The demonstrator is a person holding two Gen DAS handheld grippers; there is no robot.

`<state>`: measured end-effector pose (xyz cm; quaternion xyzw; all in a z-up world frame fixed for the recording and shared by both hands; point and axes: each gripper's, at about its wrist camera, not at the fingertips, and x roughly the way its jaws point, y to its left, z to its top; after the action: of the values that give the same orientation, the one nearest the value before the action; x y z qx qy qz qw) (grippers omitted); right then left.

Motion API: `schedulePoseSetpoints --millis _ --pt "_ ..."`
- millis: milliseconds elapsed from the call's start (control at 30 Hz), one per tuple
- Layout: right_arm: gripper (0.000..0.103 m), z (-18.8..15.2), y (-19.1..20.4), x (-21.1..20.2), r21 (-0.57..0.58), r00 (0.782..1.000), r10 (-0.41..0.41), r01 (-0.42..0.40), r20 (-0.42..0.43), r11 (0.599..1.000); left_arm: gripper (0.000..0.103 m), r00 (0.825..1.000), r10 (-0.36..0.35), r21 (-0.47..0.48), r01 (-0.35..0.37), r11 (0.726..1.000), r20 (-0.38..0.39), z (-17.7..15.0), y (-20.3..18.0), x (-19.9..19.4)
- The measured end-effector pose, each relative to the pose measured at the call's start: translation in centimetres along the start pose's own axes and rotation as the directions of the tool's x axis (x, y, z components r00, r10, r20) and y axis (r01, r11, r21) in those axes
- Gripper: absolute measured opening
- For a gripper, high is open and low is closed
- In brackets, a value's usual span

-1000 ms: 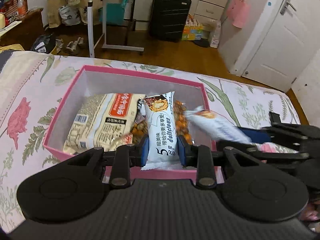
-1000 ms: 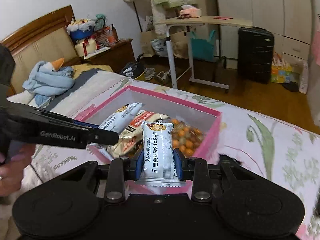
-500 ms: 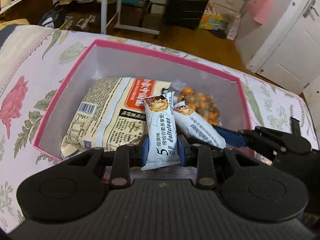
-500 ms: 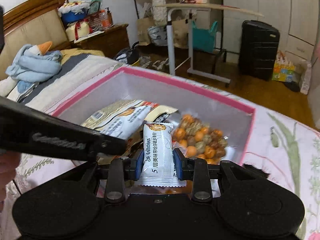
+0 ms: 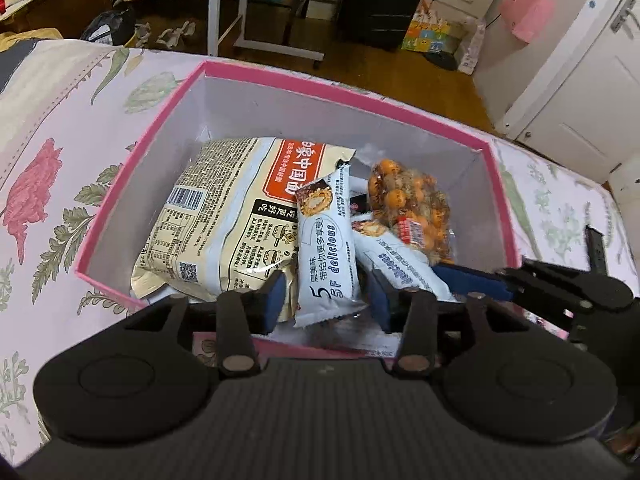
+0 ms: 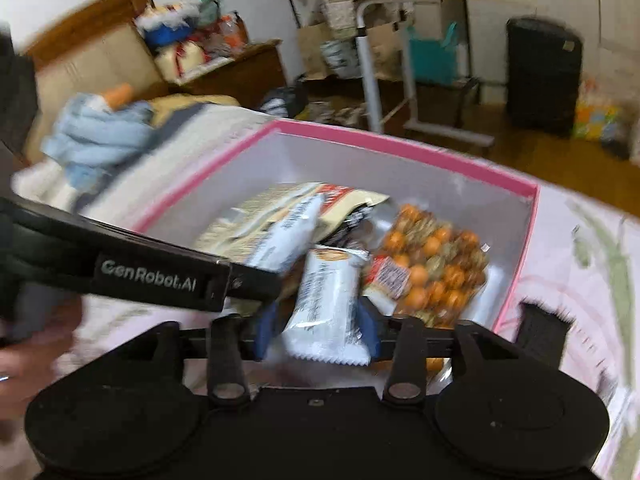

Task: Organize snacks
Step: 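Carry both white wafer bars into the pink box and open both grippers, then move both tools back over the remaining black bar packets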

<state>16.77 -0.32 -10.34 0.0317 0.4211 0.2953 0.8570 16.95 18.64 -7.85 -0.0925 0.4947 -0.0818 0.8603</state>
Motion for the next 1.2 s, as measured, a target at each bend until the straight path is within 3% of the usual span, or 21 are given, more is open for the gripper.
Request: schedulePoseSetpoints --millis 133,233,367,633,833,1067,1200 --pt "0.057 -1.0 -1.3 -3.7 0.063 0.995 0.096 -0.098 0.04 0.993 0.05 0.998 -0.053 -0.005 0.053 0.999 0.016 -0.5 -0.2 -1.4" --pt "0.059 -2.1 -1.8 -6.3 0.077 0.992 0.099 -0.104 0.076 0.992 0.051 0.997 -0.057 0.029 0.056 0.998 0.046 -1.2 -1.1 -2.7" --pt "0.06 -4.1 -2.9 -9.2 0.096 0.993 0.031 -0.042 0.11 0.995 0.051 0.995 -0.068 0.079 0.062 0.995 0.08 -2.6 -2.8 -4.3" --pt "0.061 -6.9 -4.6 -14.3 0.094 0.985 -0.143 0.134 0.097 0.986 0.051 0.987 -0.152 0.197 0.139 0.97 0.055 -4.8 -7.6 -6.6" --pt "0.062 -8.1 -5.0 -17.5 0.059 0.962 -0.25 0.245 0.109 0.968 0.051 0.978 -0.204 0.312 0.185 0.932 0.031 -5.4 -13.2 -7.4" --pt "0.063 -10.1 -6.1 -20.6 0.091 0.934 -0.318 0.307 0.163 0.947 0.051 0.957 -0.28 0.36 0.288 0.887 -0.076 -5.8 -19.8 -6.6" --pt "0.064 -11.2 -9.3 -21.1 0.14 0.898 -0.403 0.383 0.174 0.913 0.051 0.953 -0.288 0.406 0.301 0.863 -0.095 -5.3 -23.7 -4.5"
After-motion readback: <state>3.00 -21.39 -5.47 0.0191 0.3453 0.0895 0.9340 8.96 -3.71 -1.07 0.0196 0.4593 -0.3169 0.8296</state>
